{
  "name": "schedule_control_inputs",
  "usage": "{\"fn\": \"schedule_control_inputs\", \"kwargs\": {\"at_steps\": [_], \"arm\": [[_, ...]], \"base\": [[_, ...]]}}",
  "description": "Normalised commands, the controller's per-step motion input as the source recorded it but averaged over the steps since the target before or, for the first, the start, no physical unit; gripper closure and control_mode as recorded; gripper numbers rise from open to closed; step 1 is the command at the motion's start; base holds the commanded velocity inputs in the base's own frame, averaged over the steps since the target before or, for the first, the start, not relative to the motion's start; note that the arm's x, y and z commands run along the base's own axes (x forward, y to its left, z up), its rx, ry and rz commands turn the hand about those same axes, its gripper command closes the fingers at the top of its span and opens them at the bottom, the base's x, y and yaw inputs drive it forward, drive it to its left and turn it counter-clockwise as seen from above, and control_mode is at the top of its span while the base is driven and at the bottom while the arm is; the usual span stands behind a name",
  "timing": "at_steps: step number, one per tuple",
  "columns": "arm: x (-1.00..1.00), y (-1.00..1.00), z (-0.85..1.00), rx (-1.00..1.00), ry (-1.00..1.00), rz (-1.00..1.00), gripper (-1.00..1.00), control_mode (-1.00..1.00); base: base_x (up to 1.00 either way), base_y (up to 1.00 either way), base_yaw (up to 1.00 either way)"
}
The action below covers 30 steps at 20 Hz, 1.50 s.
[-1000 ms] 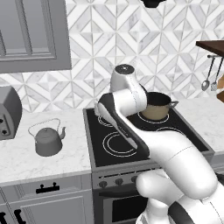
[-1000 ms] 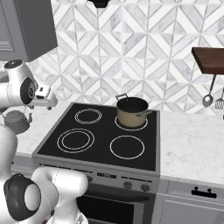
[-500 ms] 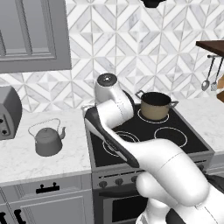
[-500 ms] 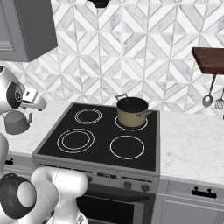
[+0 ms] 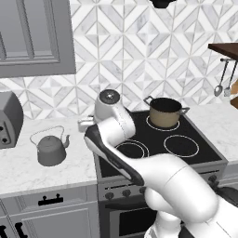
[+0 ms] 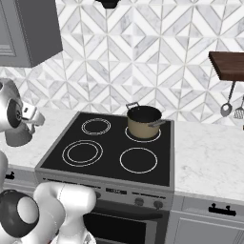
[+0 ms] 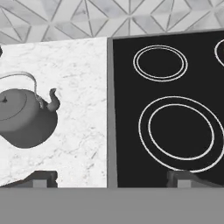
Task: Pick the kettle from the counter and place it on a stove burner. Then turn the burner on.
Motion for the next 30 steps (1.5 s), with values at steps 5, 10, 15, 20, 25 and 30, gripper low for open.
{"fn": "schedule_control_inputs", "kwargs": {"at_steps": [5, 10, 15, 20, 25, 30], "arm": [[0.2, 0.49, -0.04, 0.03, 0.07, 0.28, -1.0, -1.0], [0.24, 0.39, 0.0, 0.0, 0.11, 0.38, -1.0, -1.0], [0.03, 0.44, -0.21, 0.0, -0.02, 0.25, -1.0, -1.0], [0.08, 0.19, -0.31, 0.0, -0.11, 0.07, -1.0, -1.0], [0.25, 0.0, -0.07, 0.0, -0.06, 0.0, -1.0, -1.0], [0.35, 0.07, 0.0, 0.0, 0.0, -0.03, -1.0, -1.0]], "base": [[0.0, 0.0, 0.0], [0.0, 0.0, 0.0], [0.0, 0.0, 0.0], [0.0, 0.0, 0.0], [0.0, 0.0, 0.0], [0.0, 0.0, 0.0]]}}
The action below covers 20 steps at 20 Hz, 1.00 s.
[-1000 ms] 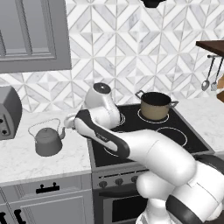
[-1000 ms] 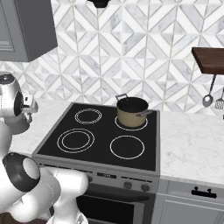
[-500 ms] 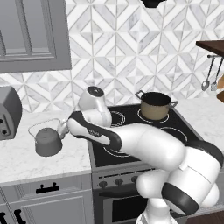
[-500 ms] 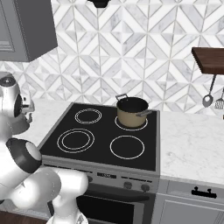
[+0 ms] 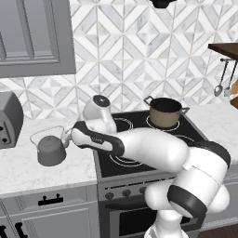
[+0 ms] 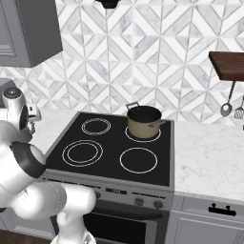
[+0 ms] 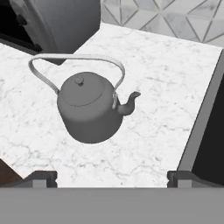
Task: Pick the kettle from the counter and place it on a stove burner. Then turn the burner on.
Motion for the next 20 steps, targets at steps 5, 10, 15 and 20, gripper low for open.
{"fn": "schedule_control_inputs", "kwargs": {"at_steps": [5, 10, 15, 20], "arm": [[0.4, 0.21, -0.04, 0.0, 0.06, -0.06, -1.0, -1.0], [0.53, 0.31, -0.15, 0.01, 0.03, -0.04, -1.0, -1.0], [0.49, 0.3, -0.26, 0.0, 0.02, -0.01, -1.0, -1.0], [0.44, 0.29, -0.16, 0.0, 0.02, 0.0, -1.0, -1.0]], "base": [[0.0, 0.0, 0.0], [0.0, 0.0, 0.0], [0.0, 0.0, 0.0], [0.0, 0.0, 0.0]]}}
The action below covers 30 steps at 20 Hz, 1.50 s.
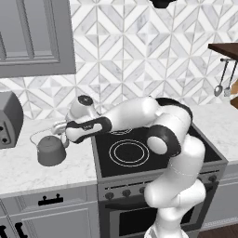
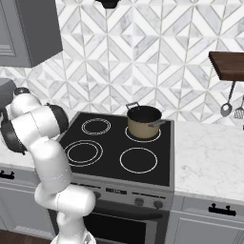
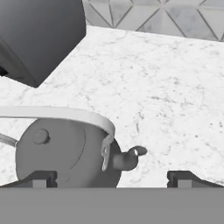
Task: Pick the kettle from the counter and place it on a stove burner. Then turn the burner on.
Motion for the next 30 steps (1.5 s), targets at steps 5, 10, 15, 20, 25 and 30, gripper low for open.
{"fn": "schedule_control_inputs", "kwargs": {"at_steps": [5, 10, 15, 20, 25, 30], "arm": [[0.4, 0.26, -0.19, 0.0, 0.03, 0.0, -1.0, -1.0], [0.33, 0.1, -0.25, 0.0, 0.0, 0.0, -1.0, -1.0], [0.36, 0.04, -0.2, 0.0, 0.0, 0.0, -1.0, -1.0], [0.24, 0.0, -0.24, 0.0, 0.0, 0.0, -1.0, -1.0], [0.05, 0.05, -0.38, 0.0, -0.02, 0.0, 1.0, -1.0], [0.0, 0.05, -0.17, 0.0, -0.02, 0.0, 1.0, -1.0]], "base": [[0.0, 0.0, 0.0], [0.0, 0.0, 0.0], [0.0, 0.0, 0.0], [0.0, 0.0, 0.0], [0.0, 0.0, 0.0], [0.0, 0.0, 0.0]]}}
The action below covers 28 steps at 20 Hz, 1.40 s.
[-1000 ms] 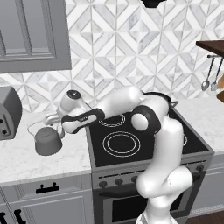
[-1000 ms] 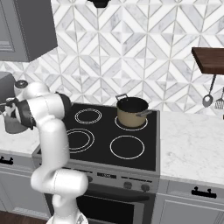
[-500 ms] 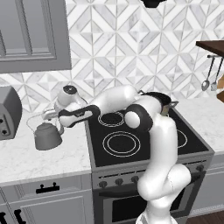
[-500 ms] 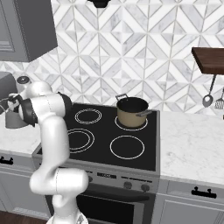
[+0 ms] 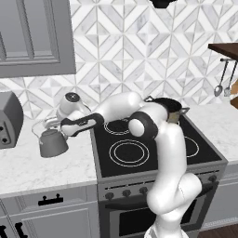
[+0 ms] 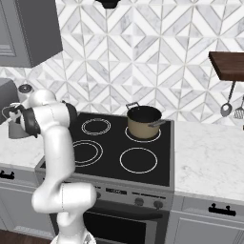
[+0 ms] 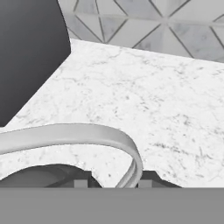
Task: Pick the kettle from the counter and place it on a stove burner. Then turn the burner on.
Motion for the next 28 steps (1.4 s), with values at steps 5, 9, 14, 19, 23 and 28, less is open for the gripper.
{"fn": "schedule_control_inputs", "kwargs": {"at_steps": [5, 9, 14, 19, 23, 28], "arm": [[0.0, 0.0, 0.0, 0.0, 0.0, 0.0, 1.0, -1.0], [-0.11, 0.0, 0.0, 0.0, -0.06, 0.0, 1.0, -1.0], [-0.33, 0.0, 0.09, 0.0, -0.17, 0.0, 1.0, -1.0], [-0.62, 0.0, 0.31, 0.0, -0.14, -0.02, 1.0, -1.0], [-0.72, -0.05, 0.55, 0.04, -0.11, -0.07, 1.0, -1.0], [-0.65, -0.34, 0.77, 0.18, -0.1, -0.14, 1.0, -1.0]], "base": [[0.0, 0.0, 0.0], [0.0, 0.0, 0.0], [0.0, 0.0, 0.0], [0.0, 0.0, 0.0], [0.0, 0.0, 0.0], [0.0, 0.0, 0.0]]}}
